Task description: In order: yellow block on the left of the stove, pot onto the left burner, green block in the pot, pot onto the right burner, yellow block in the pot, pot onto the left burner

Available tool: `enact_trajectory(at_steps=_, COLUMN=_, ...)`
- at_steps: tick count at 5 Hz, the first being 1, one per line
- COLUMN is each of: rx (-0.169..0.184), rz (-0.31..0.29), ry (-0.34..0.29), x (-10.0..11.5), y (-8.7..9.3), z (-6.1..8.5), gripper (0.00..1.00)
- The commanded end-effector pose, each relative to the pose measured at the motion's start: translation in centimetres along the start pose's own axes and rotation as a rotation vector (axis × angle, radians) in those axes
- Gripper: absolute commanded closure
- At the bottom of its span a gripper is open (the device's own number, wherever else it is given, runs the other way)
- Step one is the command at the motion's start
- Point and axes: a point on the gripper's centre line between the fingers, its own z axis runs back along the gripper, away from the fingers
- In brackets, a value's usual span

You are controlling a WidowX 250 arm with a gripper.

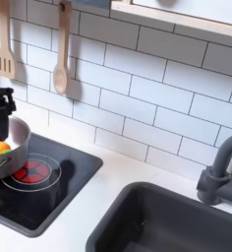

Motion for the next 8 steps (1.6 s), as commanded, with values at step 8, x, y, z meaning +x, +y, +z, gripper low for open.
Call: enact_trajectory(at_steps=8, rx=0.065, rz=0.083, ry=0.009, x=3.3, y=1.5, z=-2.3, gripper=0.00)
